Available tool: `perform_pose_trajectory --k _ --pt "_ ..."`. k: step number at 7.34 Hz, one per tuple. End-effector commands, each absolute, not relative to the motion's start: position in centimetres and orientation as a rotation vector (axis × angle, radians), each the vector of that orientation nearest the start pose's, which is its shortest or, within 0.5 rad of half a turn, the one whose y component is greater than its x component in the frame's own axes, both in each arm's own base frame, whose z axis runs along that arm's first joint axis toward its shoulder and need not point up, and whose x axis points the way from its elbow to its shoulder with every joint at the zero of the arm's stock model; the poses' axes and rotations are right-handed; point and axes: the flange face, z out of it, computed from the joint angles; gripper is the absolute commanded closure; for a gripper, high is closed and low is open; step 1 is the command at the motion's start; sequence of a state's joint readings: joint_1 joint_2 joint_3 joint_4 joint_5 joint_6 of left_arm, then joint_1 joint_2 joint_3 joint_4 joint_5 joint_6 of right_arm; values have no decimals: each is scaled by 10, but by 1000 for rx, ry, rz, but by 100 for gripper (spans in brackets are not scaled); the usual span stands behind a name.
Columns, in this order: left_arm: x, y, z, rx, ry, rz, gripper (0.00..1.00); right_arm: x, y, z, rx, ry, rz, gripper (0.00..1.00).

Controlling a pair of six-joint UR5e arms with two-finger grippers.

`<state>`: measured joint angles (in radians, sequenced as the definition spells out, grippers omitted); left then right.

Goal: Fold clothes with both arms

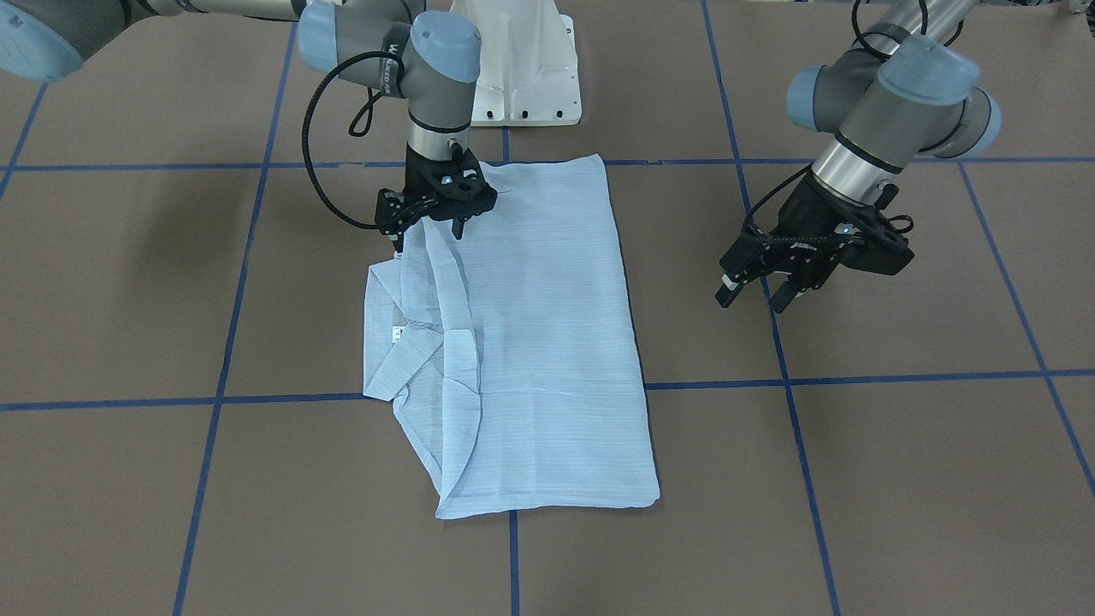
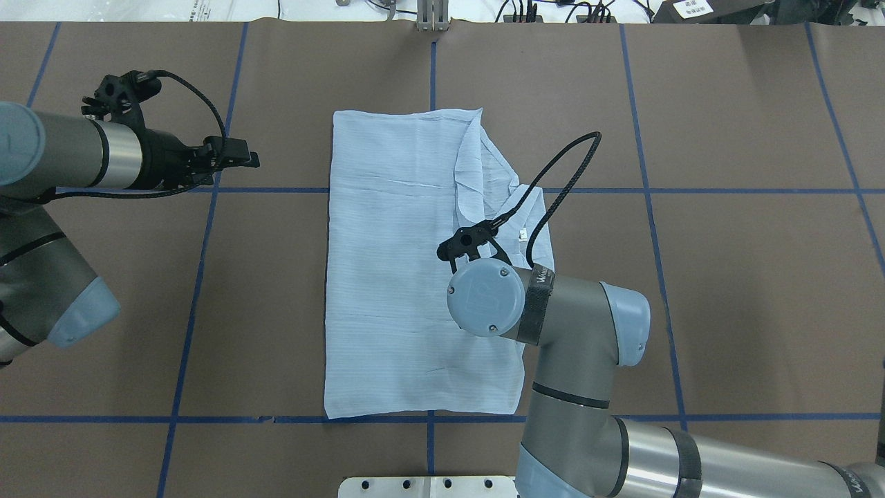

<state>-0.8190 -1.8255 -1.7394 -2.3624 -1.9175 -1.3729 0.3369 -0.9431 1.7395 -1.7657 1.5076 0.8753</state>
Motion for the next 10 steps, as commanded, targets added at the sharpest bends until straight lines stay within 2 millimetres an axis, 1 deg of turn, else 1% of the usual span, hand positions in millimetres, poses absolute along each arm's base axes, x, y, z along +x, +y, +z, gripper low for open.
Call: perform_pose_trajectory --k 1,3,4,5,6,7,8,9,10 --pt "328 -497 352 322 1201 -329 0 -579 -360 262 345 -471 -330 0" --pt "328 -497 351 323 1202 -329 0 -571 -370 280 347 -434 -364 0" --pt "328 -497 351 323 1202 -329 0 -555 -383 298 344 -405 -376 0" --pt "328 -497 351 323 1202 -329 0 -542 -394 300 356 -396 -386 0" --pt "328 -496 350 323 1204 -328 0 -516 -386 313 356 -398 -382 0" --pt "328 -496 350 323 1204 -328 0 -489 -374 312 341 -443 -378 0" --pt "328 -497 350 323 1204 -328 0 -487 -370 301 307 -485 -350 0" --pt "328 -496 348 326 1207 -327 0 -492 -364 298 275 -515 -240 0" --pt "326 -495 345 329 1212 -325 0 -496 -360 284 254 -553 -146 0"
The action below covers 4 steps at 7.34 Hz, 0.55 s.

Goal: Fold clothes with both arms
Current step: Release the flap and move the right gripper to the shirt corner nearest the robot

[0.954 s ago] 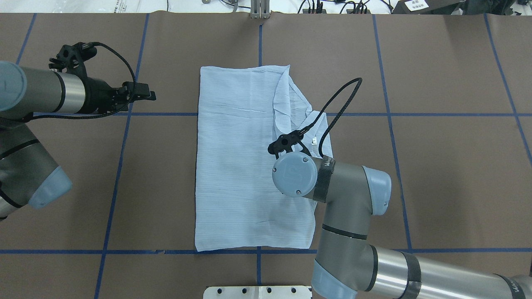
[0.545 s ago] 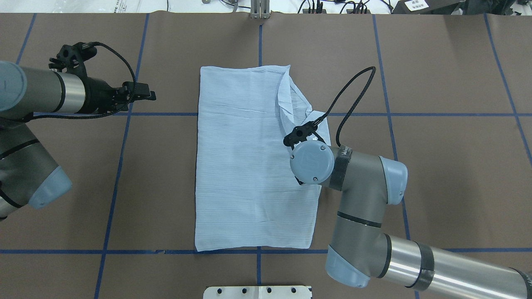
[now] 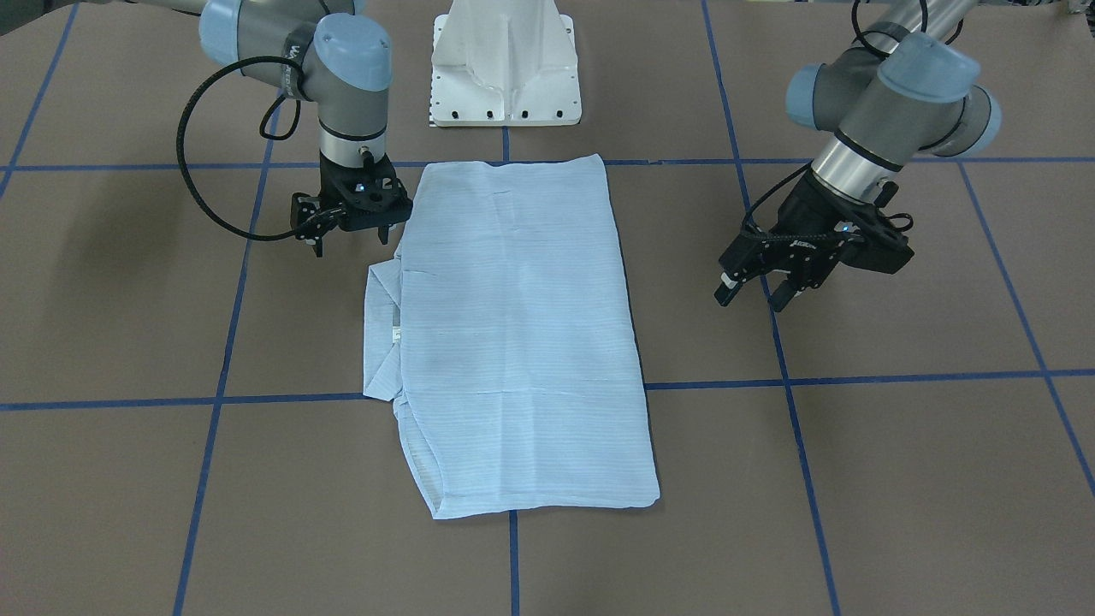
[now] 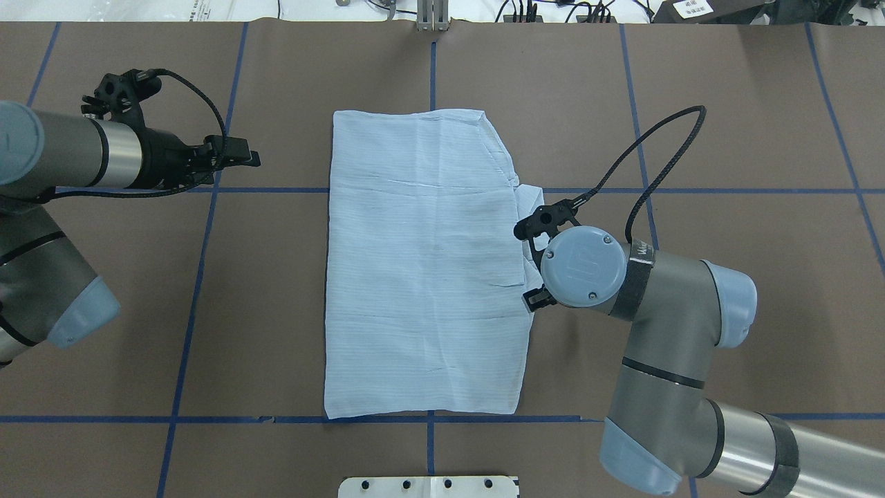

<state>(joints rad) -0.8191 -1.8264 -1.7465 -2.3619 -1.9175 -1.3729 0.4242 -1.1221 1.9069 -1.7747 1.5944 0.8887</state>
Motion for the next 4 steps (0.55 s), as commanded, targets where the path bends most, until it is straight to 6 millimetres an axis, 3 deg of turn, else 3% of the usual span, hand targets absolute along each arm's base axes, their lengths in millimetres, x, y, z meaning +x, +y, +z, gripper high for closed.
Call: perform_pose_trajectory --k 1,4 --pt "326 -495 345 331 1212 -325 0 -507 -346 274 196 -597 -11 0" --pt "326 -495 344 335 1213 -323 0 -553 -276 239 -18 -781 494 0"
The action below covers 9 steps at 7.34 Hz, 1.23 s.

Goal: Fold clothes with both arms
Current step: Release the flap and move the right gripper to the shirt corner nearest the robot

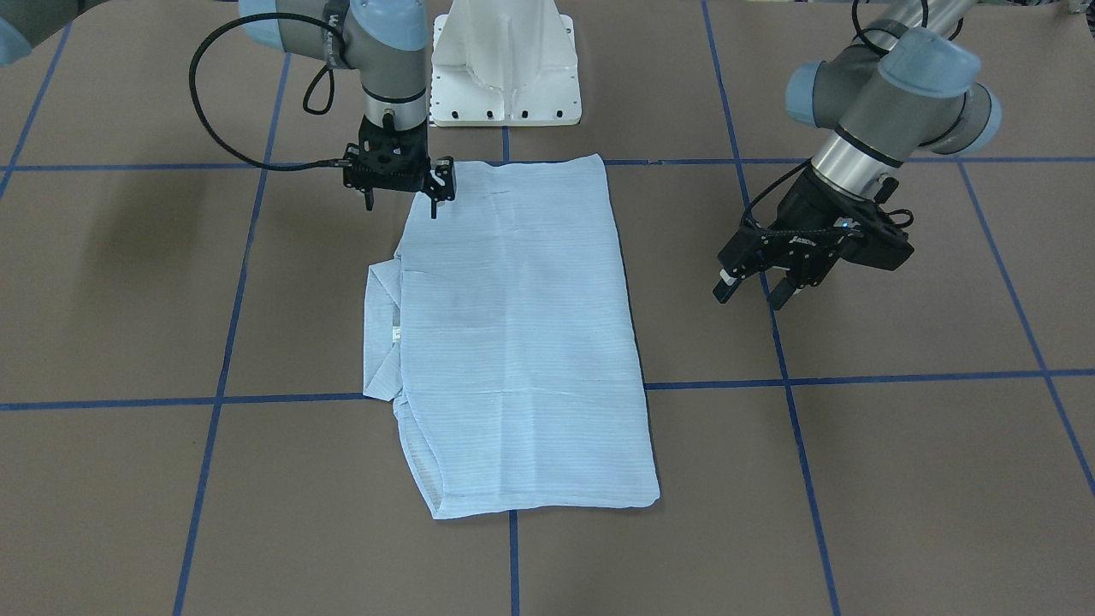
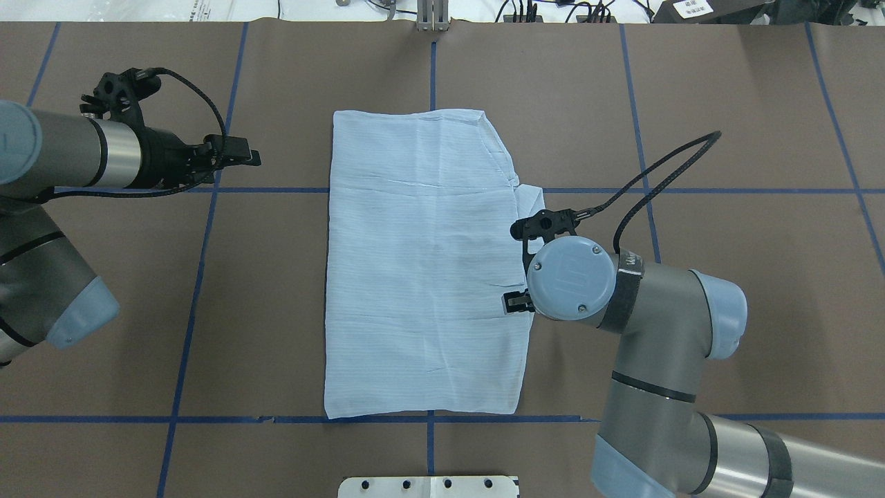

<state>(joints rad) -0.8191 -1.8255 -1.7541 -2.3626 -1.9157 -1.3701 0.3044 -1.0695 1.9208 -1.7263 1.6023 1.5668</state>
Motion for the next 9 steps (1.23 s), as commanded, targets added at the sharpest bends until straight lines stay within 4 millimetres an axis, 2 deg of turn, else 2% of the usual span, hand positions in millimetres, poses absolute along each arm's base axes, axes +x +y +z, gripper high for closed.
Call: perform_pose_trajectory --k 1,2,4,6,9 --pt "326 -495 344 337 1213 -324 0 -570 -241 239 -61 -808 624 0" --pt "325 -495 344 341 1211 -324 0 -577 -229 236 -97 -820 733 2" --pt "323 -497 343 372 1202 -340 0 -578 -222 244 -219 -874 1027 4" --pt "315 -489 345 380 1202 -344 0 -581 -218 249 -247 -900 1109 5" --pt "314 -489 344 383 1202 -343 0 -584 -218 259 -245 -879 1124 6"
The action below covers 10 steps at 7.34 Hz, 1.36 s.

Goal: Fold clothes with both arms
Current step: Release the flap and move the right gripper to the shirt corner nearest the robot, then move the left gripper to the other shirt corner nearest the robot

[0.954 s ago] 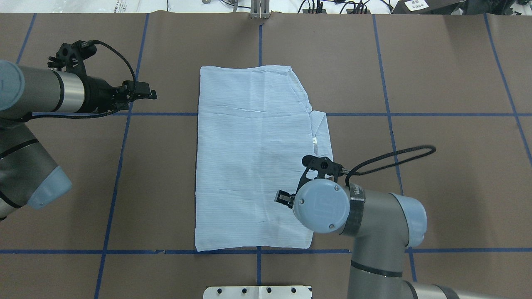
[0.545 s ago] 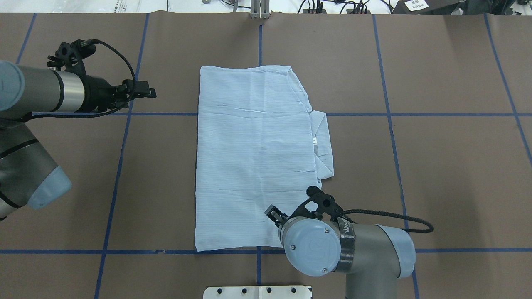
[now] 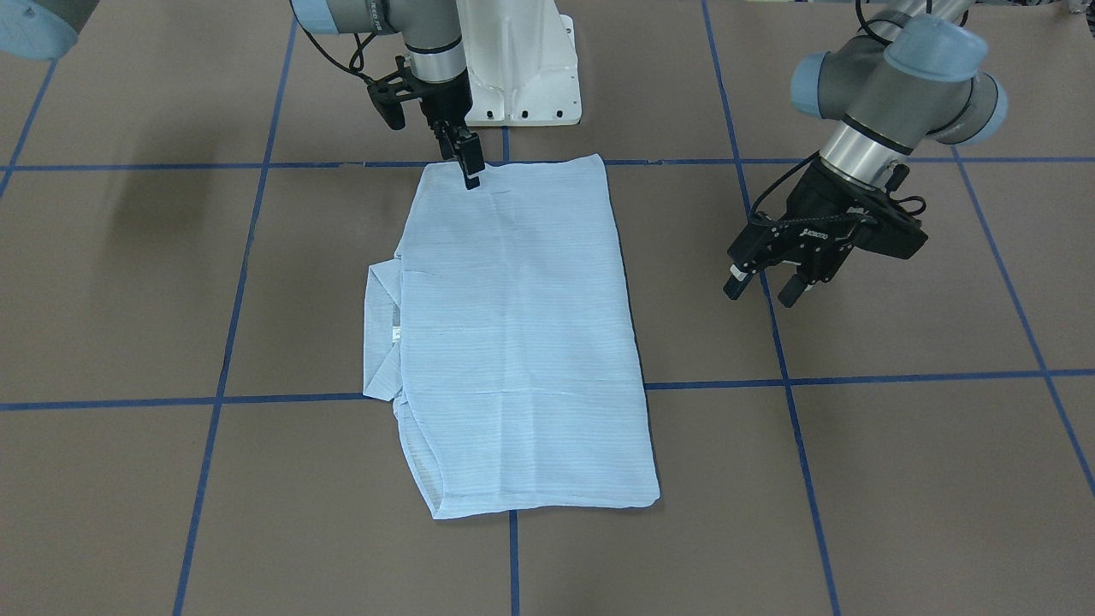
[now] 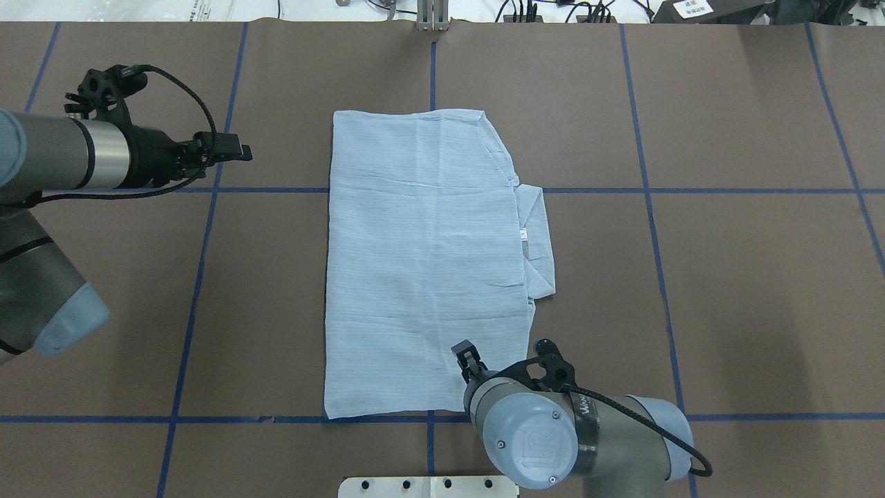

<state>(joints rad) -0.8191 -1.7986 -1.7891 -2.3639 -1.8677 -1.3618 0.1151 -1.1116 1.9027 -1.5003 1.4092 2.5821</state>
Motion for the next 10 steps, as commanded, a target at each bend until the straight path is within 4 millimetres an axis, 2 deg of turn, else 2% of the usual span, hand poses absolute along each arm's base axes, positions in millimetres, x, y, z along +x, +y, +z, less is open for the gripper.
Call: perform_pose_trajectory --k 1,3,4,5,6,7,10 --pt "313 -490 344 396 1197 -355 0 -587 -218 265 -236 -867 1121 6" --pt "312 -490 345 403 1194 -361 0 -589 -217 268 -231 -860 1111 8" --pt "312 -490 345 403 1194 -361 0 -595 -218 278 -221 -837 1109 10" --pt "311 -489 343 405 1196 -360 0 -595 -219 278 -221 -837 1108 14" --pt "311 -489 343 405 1196 -360 0 -595 -218 275 -226 -840 1110 51" --pt "311 -489 343 405 1196 -360 0 -594 -218 275 -230 -840 1107 100" --pt "306 -483 348 402 1191 -362 0 -593 -217 273 -232 -839 1073 100"
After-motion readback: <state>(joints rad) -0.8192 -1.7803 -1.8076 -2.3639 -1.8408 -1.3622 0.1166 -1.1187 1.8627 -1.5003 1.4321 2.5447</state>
